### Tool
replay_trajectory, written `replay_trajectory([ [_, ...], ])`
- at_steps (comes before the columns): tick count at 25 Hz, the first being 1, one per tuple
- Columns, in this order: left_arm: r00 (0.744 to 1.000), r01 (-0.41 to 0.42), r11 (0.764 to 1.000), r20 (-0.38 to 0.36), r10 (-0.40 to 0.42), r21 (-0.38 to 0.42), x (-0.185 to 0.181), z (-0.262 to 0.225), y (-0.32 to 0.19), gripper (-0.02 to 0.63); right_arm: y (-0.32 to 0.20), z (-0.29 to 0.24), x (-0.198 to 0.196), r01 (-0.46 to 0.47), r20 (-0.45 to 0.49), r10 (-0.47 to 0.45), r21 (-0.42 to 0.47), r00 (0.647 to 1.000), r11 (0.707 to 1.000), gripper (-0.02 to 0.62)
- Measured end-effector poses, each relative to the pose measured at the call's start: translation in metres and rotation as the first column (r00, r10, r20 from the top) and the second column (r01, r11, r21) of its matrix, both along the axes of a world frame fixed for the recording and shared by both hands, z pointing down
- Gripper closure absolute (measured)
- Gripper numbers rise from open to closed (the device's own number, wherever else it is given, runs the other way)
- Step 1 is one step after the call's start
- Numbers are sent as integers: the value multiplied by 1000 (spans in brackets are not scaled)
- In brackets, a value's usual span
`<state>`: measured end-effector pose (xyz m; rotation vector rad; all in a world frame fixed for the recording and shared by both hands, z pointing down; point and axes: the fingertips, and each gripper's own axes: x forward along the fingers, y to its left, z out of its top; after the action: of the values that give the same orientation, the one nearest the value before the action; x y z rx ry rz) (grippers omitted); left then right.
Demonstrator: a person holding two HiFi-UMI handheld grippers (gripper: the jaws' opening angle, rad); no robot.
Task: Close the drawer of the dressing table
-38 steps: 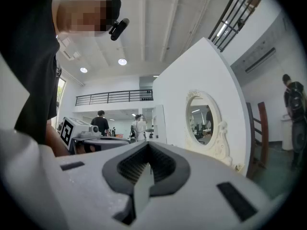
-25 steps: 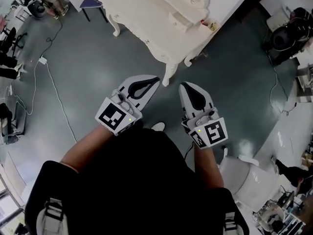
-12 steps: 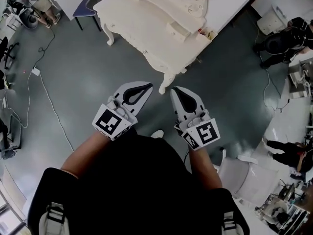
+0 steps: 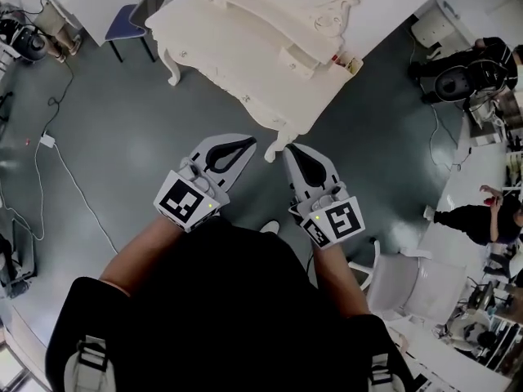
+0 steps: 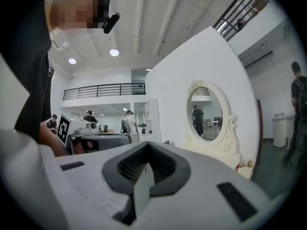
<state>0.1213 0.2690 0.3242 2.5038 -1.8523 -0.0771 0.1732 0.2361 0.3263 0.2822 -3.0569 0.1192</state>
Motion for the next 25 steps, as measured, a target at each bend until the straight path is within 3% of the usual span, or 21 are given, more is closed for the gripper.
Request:
replay_trajectory([
  [7,998,-57,998,0,57,1,-52,4,15,611,15,4,-54,-56,-5,56,-7,998,998,592],
  [12,998,-55,998,-11,55,-11,-82,15,19,611,21,8,-76,-78,-16,78,-8,997,997,592],
  [25,999,-40,999,-16,39,-21,-112,19,-24,611,-29,19,-108,-82,-2,82,-19,997,996,592],
])
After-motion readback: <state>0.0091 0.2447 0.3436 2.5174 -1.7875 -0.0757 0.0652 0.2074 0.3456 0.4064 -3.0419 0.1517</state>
